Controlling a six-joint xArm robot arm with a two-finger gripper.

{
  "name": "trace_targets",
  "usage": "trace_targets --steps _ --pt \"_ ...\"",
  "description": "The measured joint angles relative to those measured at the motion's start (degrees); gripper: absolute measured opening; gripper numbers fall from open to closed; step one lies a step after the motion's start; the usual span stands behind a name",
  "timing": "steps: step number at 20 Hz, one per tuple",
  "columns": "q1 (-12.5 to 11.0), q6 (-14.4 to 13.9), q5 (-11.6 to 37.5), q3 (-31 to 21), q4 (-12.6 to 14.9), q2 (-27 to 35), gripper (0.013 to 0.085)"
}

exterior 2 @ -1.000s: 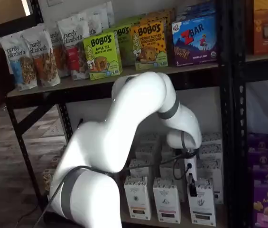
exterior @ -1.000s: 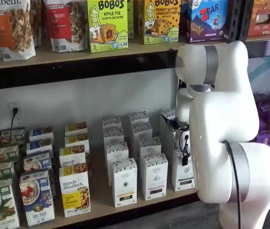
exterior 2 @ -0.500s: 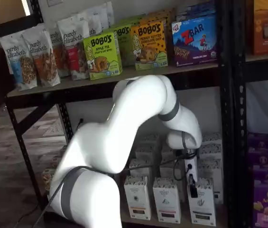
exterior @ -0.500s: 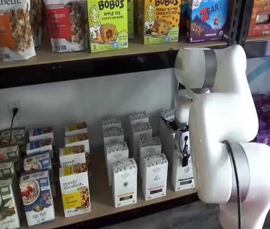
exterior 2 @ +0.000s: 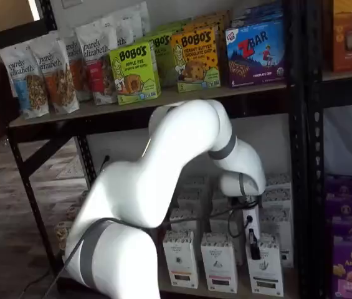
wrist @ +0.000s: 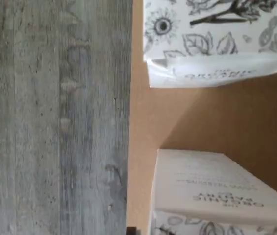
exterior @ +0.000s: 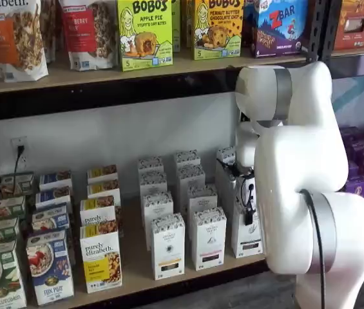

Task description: Pick up the white box with a green strip in the middle, on the bottom shelf, the sixth box from the left

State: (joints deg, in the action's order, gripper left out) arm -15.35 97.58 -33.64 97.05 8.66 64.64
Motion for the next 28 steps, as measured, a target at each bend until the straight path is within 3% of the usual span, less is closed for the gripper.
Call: trace_targets --steps 8,10,15,22,28 --pt "0.05 -0.2 0.36 -0.46 0.16 -0.12 0.065" --pt "0.13 -0.26 0.35 -0.61 0.12 -0.18 0.057" --pt "0.18 -0.53 0.92 -1.41 0.35 -0.61 0.049" --pt "0.04 -3.96 4.83 -6.06 4.23 -2.9 0.049" --pt "0.15 -8.31 8.22 -14.33 8.64 -8.14 0.049"
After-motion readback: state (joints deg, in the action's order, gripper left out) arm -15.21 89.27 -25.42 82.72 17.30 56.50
